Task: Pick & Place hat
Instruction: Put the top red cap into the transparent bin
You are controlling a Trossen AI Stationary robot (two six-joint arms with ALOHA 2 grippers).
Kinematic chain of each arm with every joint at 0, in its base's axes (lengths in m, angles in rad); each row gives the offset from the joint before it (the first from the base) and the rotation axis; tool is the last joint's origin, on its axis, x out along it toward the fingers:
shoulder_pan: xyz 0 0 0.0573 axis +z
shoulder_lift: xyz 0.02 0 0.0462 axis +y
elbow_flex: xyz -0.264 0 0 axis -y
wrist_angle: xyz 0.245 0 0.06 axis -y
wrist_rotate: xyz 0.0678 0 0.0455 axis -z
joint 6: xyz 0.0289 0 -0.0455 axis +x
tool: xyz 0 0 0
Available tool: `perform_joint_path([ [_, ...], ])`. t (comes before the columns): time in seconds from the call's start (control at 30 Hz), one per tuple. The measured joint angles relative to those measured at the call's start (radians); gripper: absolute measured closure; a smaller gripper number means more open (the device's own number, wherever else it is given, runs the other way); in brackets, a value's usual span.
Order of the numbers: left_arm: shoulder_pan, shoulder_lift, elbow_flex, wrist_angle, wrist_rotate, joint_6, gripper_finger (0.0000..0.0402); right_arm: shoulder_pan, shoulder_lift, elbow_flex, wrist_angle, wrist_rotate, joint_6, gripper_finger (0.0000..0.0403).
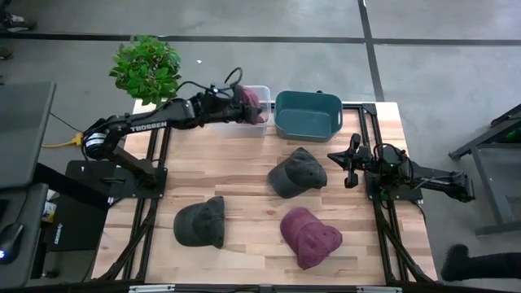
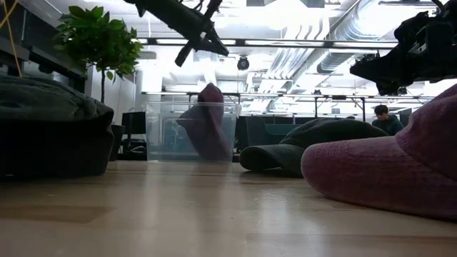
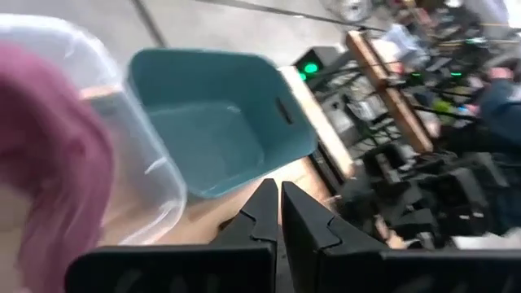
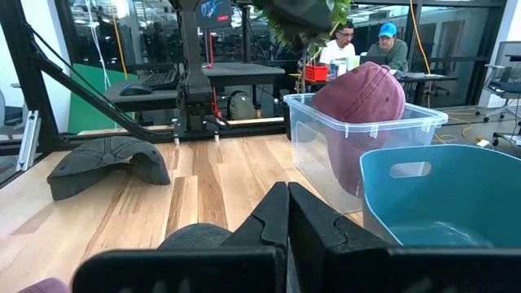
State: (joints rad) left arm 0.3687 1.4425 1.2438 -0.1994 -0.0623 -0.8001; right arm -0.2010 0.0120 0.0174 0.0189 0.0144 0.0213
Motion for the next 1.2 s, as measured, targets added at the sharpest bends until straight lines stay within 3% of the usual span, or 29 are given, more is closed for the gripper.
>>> perform_joint_path([
  [0.17, -0.057, 0.028, 0.002, -0.073, -0.125, -0.084, 0.0401, 0.000, 0.000, 0.000, 0.000, 0.000, 0.000, 0.0402],
  [0.43, -0.062, 0.096, 0.000, -0.124, -0.200, -0.224, 0.0401, 0.000, 0.000, 0.000, 0.000, 0.000, 0.000, 0.0402],
  [0.67, -0.061, 0.143, 0.000, -0.177, -0.264, -0.258, 0.0401, 0.000, 0.000, 0.000, 0.000, 0.000, 0.000, 0.0402],
  [0.97, -0.061, 0.147, 0.000, -0.324, -0.425, -0.335, 0.0401, 0.000, 0.000, 0.000, 0.000, 0.000, 0.000, 0.0402],
  [1.2, -0.061, 0.146, 0.000, -0.383, -0.469, -0.382, 0.0401, 0.000, 0.000, 0.000, 0.000, 0.000, 0.000, 0.0402],
])
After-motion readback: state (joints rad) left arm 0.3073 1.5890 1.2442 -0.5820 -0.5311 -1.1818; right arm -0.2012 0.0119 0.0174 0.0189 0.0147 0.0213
